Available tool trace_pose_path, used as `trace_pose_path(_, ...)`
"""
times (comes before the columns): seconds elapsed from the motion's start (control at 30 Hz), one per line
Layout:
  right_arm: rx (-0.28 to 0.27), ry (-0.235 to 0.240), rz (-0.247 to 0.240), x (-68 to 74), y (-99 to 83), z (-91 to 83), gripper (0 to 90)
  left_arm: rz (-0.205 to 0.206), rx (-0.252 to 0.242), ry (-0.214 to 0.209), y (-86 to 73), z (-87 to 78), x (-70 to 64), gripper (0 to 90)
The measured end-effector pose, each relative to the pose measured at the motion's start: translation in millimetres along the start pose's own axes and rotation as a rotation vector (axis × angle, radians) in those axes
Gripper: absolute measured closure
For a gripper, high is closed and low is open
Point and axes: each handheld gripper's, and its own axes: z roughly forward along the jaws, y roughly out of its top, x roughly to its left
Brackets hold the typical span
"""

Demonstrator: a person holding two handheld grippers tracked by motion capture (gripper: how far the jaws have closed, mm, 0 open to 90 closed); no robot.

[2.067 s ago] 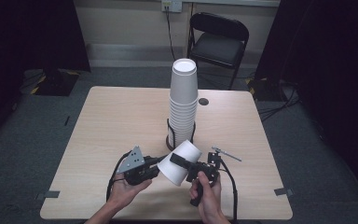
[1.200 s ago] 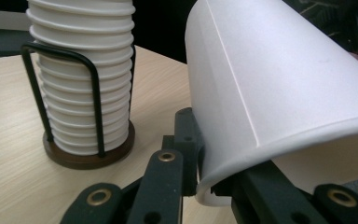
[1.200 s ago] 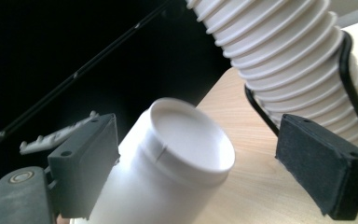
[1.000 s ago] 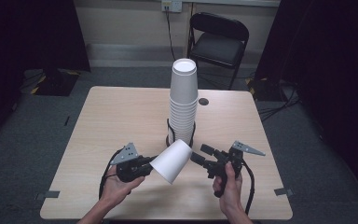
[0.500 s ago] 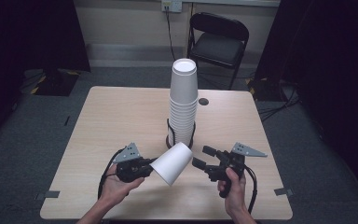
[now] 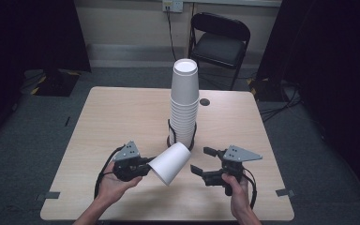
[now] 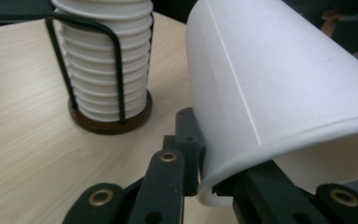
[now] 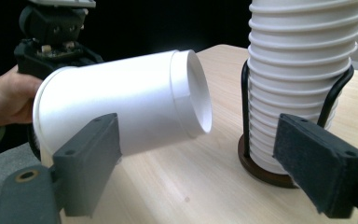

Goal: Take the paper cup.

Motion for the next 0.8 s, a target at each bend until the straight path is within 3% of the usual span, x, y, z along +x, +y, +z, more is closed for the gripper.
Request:
trace_pose_path(0.07,-0.003,0.002,-0.008,-0.1,-0.4,-0.5,15.0,0.006,0.008,0.000,1.8,-1.5,0.9,84.7)
trace_pose_path(0.17,0.013,-0.021,-0.086,1.9,0.2,0.3,13.6,0.012,0.037,-0.003,5.0,-3.3,2.9,84.7)
trace_pose_path(0.2,0.029,-0.027,-0.134,4.9,-1.0,2.2,13.3,0.012,0.050,-0.009,5.8,-3.4,3.9,84.7)
trace_pose_path(0.27,0.038,-0.028,-0.144,6.1,-1.8,3.3,13.2,0.013,0.050,-0.006,5.9,-3.3,3.7,84.7)
trace_pose_path(0.33,0.080,-0.024,-0.223,12.3,-4.2,6.6,13.4,0.017,0.081,-0.005,7.1,-2.2,3.2,84.7)
trace_pose_path(0.37,0.080,-0.024,-0.223,12.3,-4.2,6.6,13.4,0.017,0.081,-0.005,7.1,-2.2,3.2,84.7)
trace_pose_path(0.43,0.125,-0.033,-0.304,18.3,-4.3,8.7,16.6,0.018,0.094,-0.012,8.8,-0.9,1.4,84.8)
trace_pose_path(0.5,0.147,-0.042,-0.349,20.9,-3.7,9.6,16.9,0.026,0.110,-0.012,10.0,0.4,0.4,84.7)
trace_pose_path(0.57,0.152,-0.048,-0.361,21.9,-3.3,9.6,16.9,0.027,0.118,-0.016,10.3,1.3,0.1,84.7)
trace_pose_path(0.6,0.165,-0.063,-0.413,24.4,-1.6,9.7,16.8,0.032,0.128,-0.013,10.5,1.8,-0.1,84.8)
trace_pose_path(0.7,0.186,-0.073,-0.456,26.4,-0.6,10.1,16.1,0.033,0.148,-0.019,10.8,2.6,0.7,84.8)
trace_pose_path(0.73,0.205,-0.072,-0.505,28.1,-0.9,11.0,15.7,0.031,0.151,-0.021,11.1,2.8,0.6,84.7)
trace_pose_path(0.8,0.216,-0.073,-0.541,29.8,-2.3,11.9,14.5,0.030,0.155,-0.025,11.9,3.2,0.5,84.7)
